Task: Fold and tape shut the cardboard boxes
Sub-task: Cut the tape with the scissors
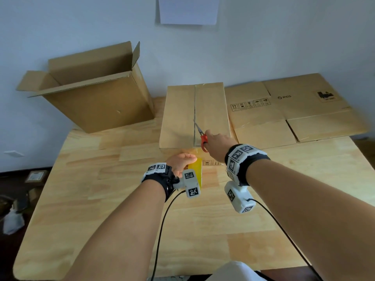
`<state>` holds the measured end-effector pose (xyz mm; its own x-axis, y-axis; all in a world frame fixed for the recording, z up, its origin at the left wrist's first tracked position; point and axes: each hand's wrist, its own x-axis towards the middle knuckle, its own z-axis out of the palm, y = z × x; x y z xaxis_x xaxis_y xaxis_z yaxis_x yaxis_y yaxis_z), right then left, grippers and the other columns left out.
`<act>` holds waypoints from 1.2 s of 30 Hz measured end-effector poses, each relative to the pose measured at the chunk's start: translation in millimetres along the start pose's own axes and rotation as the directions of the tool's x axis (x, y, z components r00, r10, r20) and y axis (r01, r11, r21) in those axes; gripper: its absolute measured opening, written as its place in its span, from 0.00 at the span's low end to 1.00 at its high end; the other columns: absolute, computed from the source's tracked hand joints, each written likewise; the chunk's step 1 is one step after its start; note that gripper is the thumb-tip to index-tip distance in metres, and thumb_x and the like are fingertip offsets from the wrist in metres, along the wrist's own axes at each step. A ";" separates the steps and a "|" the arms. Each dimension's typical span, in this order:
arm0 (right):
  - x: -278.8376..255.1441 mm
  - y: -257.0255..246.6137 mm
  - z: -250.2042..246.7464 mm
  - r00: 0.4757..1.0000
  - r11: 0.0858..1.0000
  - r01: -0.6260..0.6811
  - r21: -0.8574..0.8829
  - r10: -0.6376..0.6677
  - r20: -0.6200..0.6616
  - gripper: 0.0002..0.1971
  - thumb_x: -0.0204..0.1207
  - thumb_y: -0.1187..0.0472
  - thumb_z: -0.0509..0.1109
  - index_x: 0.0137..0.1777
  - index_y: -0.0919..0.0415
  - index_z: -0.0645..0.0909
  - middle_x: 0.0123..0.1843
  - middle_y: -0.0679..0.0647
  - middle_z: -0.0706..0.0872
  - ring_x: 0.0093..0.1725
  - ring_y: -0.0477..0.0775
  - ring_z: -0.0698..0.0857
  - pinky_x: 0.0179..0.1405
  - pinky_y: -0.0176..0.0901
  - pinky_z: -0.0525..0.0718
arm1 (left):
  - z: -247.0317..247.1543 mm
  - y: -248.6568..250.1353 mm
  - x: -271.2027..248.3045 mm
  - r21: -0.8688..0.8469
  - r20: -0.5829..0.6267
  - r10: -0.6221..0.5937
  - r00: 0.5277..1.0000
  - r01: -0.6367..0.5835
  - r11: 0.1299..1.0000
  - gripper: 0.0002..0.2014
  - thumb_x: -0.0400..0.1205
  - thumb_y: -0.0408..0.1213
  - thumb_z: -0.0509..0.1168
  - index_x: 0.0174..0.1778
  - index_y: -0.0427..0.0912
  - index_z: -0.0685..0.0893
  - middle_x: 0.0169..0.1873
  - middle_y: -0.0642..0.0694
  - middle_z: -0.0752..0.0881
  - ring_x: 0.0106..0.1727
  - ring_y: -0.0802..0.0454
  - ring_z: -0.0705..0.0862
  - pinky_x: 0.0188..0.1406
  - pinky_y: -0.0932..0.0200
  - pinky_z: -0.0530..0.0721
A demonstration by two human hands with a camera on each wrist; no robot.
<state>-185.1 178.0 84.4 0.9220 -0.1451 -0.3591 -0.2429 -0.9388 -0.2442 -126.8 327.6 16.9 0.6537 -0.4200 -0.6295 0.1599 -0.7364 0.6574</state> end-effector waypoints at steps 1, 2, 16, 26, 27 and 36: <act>-0.1 -0.2 0.1 1.000 1.000 -0.005 0.005 0.005 0.002 0.13 0.85 0.60 0.55 0.67 0.61 0.64 0.43 0.57 0.81 0.41 0.58 0.82 0.39 0.49 0.84 | 0.7 -1.3 -0.2 0.016 0.004 0.009 1.000 -0.009 1.000 0.20 0.85 0.49 0.61 0.71 0.47 0.76 0.67 0.52 0.78 0.66 0.52 0.77 0.46 0.67 0.74; -0.5 -0.2 -0.5 1.000 1.000 -0.009 0.004 0.009 0.004 0.13 0.85 0.60 0.55 0.67 0.61 0.64 0.44 0.57 0.81 0.42 0.58 0.82 0.40 0.50 0.85 | 1.9 -3.6 1.1 0.011 -0.005 0.015 1.000 -0.015 1.000 0.20 0.85 0.50 0.61 0.71 0.47 0.77 0.67 0.53 0.79 0.66 0.53 0.77 0.46 0.67 0.74; 3.6 -3.1 1.3 0.999 0.999 -0.031 -0.007 0.031 -0.009 0.13 0.85 0.57 0.53 0.66 0.61 0.66 0.45 0.58 0.82 0.43 0.59 0.83 0.44 0.52 0.86 | 3.4 -26.3 3.1 -0.300 0.121 0.076 0.990 -0.036 0.953 0.08 0.85 0.43 0.61 0.58 0.60 0.80 0.62 0.53 0.81 0.61 0.54 0.81 0.68 0.53 0.76; 2.5 -6.2 4.9 0.999 0.999 -0.029 -0.045 0.027 -0.036 0.12 0.86 0.57 0.53 0.66 0.61 0.66 0.42 0.58 0.81 0.41 0.59 0.83 0.37 0.49 0.84 | 18.6 -30.4 2.0 -0.497 -0.021 0.082 0.996 -0.081 0.864 0.11 0.78 0.40 0.72 0.56 0.46 0.87 0.58 0.44 0.87 0.61 0.42 0.84 0.60 0.47 0.82; 2.6 -5.8 4.5 0.999 0.999 -0.030 -0.038 0.028 -0.037 0.12 0.86 0.57 0.53 0.65 0.61 0.66 0.42 0.58 0.81 0.40 0.59 0.83 0.36 0.49 0.83 | 18.5 -30.0 2.0 -0.482 -0.024 0.081 0.996 -0.082 0.872 0.12 0.78 0.41 0.72 0.57 0.47 0.87 0.59 0.45 0.87 0.62 0.42 0.84 0.63 0.46 0.81; 3.4 -3.4 6.9 0.998 0.999 -0.032 0.000 0.032 -0.046 0.13 0.86 0.56 0.53 0.66 0.60 0.65 0.42 0.57 0.81 0.40 0.58 0.83 0.36 0.47 0.83 | 18.9 -28.4 3.3 -0.406 0.020 0.059 0.998 -0.046 0.913 0.12 0.81 0.42 0.68 0.60 0.46 0.85 0.63 0.46 0.84 0.61 0.47 0.82 0.61 0.56 0.82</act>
<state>-183.2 182.8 77.7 0.9266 -0.1892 -0.3248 -0.2722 -0.9337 -0.2327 -143.1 337.1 -11.6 0.6468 -0.4737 -0.5978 0.4161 -0.4378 0.7970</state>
